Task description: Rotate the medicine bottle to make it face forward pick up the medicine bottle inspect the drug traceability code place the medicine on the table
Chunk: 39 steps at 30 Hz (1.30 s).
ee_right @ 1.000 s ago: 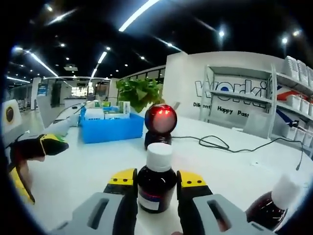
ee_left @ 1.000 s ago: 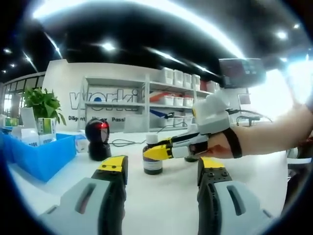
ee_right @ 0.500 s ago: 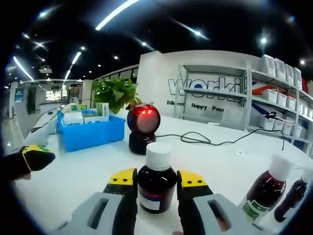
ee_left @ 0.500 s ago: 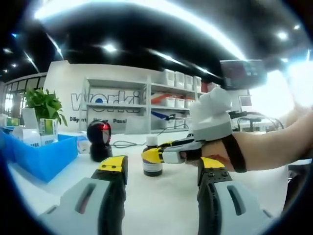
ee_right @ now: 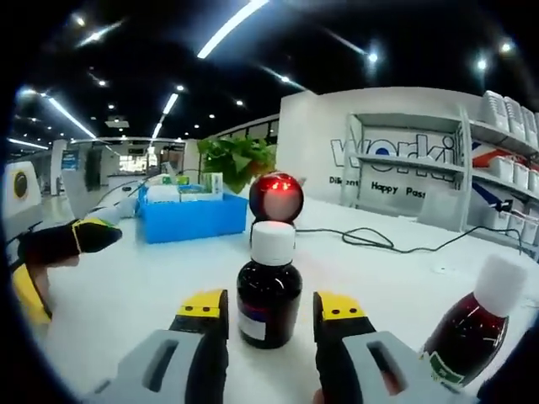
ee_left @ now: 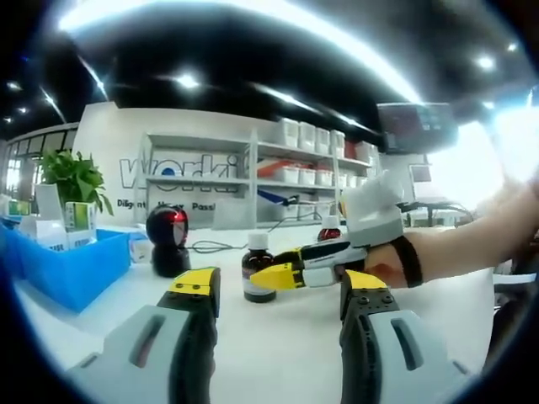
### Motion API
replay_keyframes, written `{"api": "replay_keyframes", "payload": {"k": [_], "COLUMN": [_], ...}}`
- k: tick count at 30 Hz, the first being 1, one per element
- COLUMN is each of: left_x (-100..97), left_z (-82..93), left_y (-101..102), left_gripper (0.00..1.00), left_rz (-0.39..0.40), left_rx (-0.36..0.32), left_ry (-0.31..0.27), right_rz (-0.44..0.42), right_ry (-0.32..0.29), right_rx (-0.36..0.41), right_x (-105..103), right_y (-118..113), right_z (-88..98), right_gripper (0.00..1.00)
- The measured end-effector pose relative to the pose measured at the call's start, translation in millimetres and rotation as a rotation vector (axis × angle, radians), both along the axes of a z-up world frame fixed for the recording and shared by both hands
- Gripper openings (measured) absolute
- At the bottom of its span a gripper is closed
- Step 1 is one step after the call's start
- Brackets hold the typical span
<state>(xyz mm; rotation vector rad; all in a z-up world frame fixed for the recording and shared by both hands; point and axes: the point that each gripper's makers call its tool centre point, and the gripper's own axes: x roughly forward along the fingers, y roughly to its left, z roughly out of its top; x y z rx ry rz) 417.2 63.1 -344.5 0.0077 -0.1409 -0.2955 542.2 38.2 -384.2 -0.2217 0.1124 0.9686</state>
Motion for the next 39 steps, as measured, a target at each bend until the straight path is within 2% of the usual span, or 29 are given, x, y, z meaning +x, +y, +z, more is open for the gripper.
{"api": "replay_keyframes", "payload": {"k": [4, 9, 12, 14, 15, 18, 24, 27, 34, 39], "left_x": [0.0, 0.2, 0.0, -0.3, -0.4, -0.2, 0.0, 0.3, 0.2, 0.2], "left_z": [-0.1, -0.2, 0.0, 0.4, 0.6, 0.4, 0.0, 0.2, 1.2, 1.5], "left_y": [0, 0, -1, -1, -1, -1, -1, 0, 2, 3], "left_gripper": [0.48, 0.48, 0.48, 0.48, 0.48, 0.48, 0.48, 0.48, 0.48, 0.48], "left_rz": [-0.001, -0.004, -0.010, -0.010, -0.010, -0.009, -0.003, -0.001, 0.010, 0.014], "left_rx": [-0.004, -0.005, -0.003, -0.004, -0.005, -0.003, 0.000, -0.005, -0.014, -0.016], "left_ry": [0.001, 0.001, 0.000, -0.002, -0.003, -0.003, -0.001, -0.001, -0.004, -0.006], "right_rz": [0.067, 0.100, 0.106, 0.080, 0.082, 0.079, 0.004, -0.049, -0.189, -0.254], "right_ry": [0.003, 0.018, 0.018, 0.018, 0.041, 0.034, 0.035, 0.042, 0.053, 0.054], "right_rx": [0.008, 0.014, 0.004, -0.001, 0.020, 0.016, 0.018, 0.025, 0.044, 0.049], "right_x": [-5, 6, 8, 13, 9, 7, 11, 5, 6, 6], "right_y": [15, 20, 18, 13, 17, 19, 18, 14, 9, 10], "right_z": [0.0, -1.5, -3.3, -6.1, -5.1, -5.8, -7.5, -8.0, -9.0, -8.7], "right_gripper": [0.38, 0.40, 0.37, 0.30, 0.29, 0.29, 0.28, 0.28, 0.28, 0.28]}}
